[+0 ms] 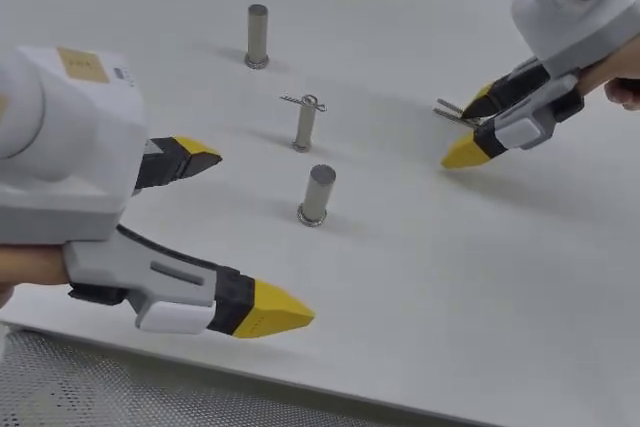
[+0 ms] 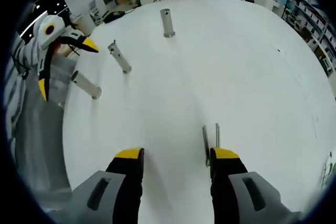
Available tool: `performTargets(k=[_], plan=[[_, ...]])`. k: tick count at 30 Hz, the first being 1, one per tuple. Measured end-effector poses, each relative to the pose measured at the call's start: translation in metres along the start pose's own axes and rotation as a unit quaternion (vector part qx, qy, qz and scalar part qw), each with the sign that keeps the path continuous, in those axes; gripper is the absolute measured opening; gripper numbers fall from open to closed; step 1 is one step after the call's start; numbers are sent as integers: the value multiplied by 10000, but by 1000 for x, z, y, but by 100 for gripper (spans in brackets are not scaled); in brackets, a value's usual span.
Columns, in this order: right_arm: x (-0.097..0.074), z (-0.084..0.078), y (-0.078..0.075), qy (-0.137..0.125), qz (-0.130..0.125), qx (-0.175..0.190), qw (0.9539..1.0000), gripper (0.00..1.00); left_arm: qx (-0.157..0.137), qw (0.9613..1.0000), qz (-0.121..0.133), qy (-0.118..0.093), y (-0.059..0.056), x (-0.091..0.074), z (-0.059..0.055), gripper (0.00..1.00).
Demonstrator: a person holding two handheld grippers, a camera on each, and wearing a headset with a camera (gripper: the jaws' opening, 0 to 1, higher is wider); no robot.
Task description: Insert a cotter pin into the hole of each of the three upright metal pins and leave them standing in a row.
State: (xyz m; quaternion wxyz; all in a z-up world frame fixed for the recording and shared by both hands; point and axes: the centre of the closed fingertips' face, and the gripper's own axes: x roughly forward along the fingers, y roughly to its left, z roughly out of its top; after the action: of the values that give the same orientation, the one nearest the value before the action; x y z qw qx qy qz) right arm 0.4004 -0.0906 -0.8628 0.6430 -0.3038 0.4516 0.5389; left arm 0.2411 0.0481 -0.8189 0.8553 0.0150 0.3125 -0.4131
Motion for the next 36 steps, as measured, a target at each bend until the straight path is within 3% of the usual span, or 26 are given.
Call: performTargets(k=[10,14,22,27,36], plan=[[1,-1,-8,325,-241,-203,9990,43,-164,9997,85,-146,3,-6,3,100],[1,-2,-12,463,-374,-278,9978,37,-159,9998,95,-95,3,-7,2,100],[1,0,-13,594,-364,-349,9970,27,-180,9997,149,-112,7,-8,3,99],[1,0,-17,584,-489,-84,9971,22,-133,9991,238,-340,11,-14,12,99],[2,1,-22,527,-702,192,9960,10,-320,9986,311,-280,21,-19,8,99]])
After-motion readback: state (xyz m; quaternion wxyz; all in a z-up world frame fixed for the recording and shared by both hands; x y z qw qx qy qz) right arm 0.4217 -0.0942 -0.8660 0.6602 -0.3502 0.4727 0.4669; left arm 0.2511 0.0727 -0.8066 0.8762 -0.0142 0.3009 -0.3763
